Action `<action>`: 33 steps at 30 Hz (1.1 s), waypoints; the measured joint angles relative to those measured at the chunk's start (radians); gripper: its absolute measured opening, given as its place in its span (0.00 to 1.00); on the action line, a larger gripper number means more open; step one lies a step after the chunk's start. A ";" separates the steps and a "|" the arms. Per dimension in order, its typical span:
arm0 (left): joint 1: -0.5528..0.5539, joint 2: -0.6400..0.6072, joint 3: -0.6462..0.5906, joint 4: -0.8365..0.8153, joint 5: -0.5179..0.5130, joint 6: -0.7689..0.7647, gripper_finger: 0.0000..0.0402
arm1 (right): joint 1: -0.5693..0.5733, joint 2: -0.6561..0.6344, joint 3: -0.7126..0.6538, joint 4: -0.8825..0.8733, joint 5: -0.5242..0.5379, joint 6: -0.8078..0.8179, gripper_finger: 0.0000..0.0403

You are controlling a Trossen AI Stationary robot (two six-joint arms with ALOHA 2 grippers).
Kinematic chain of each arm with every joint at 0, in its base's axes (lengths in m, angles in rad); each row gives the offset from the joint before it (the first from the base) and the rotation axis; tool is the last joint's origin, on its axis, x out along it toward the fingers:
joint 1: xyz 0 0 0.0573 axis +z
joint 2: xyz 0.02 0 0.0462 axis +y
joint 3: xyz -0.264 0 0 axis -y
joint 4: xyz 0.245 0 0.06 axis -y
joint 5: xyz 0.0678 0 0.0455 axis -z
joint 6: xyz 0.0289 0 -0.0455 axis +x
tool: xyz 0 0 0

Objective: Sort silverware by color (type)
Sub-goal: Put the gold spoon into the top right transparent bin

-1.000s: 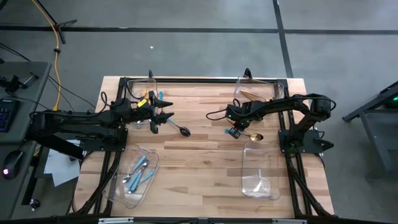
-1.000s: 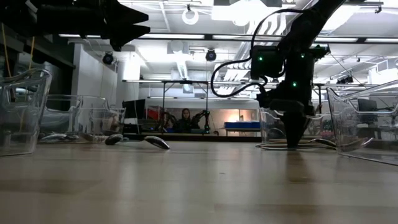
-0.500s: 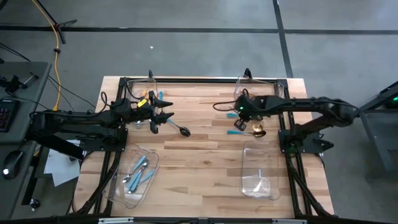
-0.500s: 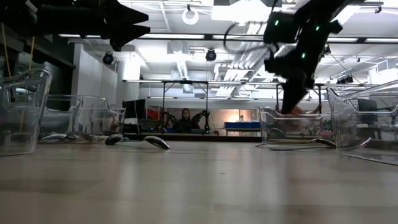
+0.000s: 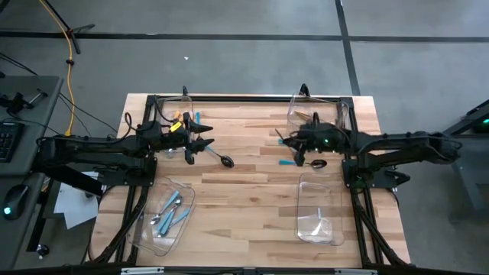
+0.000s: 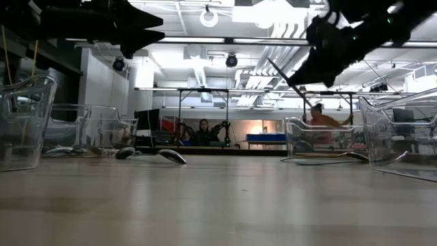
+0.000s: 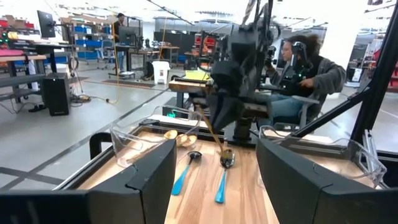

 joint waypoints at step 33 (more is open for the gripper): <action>0.000 0.126 0.000 0.152 -0.093 0.034 0.53 | -0.016 0.218 -0.024 0.771 -0.242 -0.297 0.01</action>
